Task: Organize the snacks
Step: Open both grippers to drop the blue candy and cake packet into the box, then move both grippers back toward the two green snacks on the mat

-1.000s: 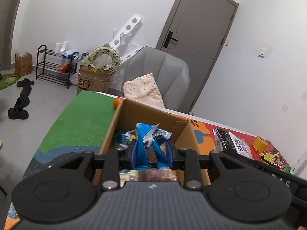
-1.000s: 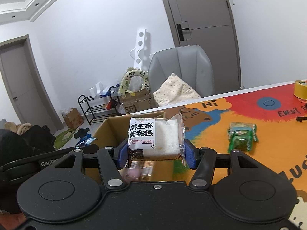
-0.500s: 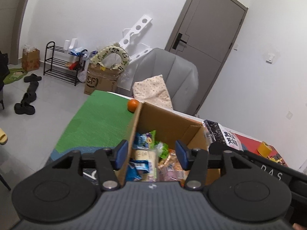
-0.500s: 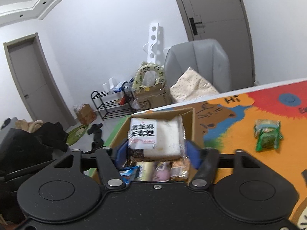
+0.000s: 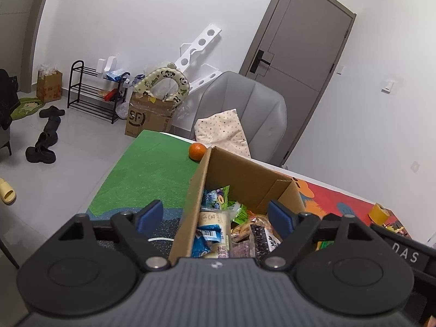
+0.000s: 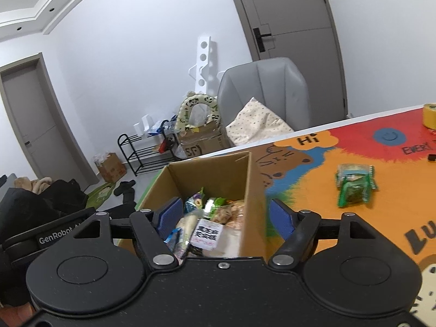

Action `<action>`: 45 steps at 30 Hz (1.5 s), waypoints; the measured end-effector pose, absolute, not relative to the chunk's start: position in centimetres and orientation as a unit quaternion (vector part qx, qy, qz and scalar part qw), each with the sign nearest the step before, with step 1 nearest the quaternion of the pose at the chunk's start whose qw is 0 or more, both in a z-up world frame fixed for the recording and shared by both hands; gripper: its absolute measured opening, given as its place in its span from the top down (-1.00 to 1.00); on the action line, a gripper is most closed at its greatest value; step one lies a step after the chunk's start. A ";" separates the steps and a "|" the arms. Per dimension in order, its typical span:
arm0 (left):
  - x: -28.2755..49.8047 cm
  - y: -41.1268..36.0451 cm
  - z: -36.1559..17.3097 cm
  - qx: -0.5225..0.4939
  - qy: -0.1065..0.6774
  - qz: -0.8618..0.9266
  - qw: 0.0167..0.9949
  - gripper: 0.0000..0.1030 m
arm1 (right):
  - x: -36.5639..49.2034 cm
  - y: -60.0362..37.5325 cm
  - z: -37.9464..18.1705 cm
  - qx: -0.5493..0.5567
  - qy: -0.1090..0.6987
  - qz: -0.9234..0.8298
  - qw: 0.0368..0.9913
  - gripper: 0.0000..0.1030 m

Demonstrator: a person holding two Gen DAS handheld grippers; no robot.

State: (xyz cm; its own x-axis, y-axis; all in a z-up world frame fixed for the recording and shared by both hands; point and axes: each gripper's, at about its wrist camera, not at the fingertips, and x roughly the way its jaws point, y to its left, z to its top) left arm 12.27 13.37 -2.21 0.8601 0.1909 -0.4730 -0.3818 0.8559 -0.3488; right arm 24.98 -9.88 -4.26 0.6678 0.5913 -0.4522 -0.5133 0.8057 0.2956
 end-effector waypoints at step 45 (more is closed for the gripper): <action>13.2 0.7 -0.8 -0.152 0.245 0.062 0.955 -0.87 | 24.1 -26.7 -4.5 0.123 0.260 0.214 0.934 -1.00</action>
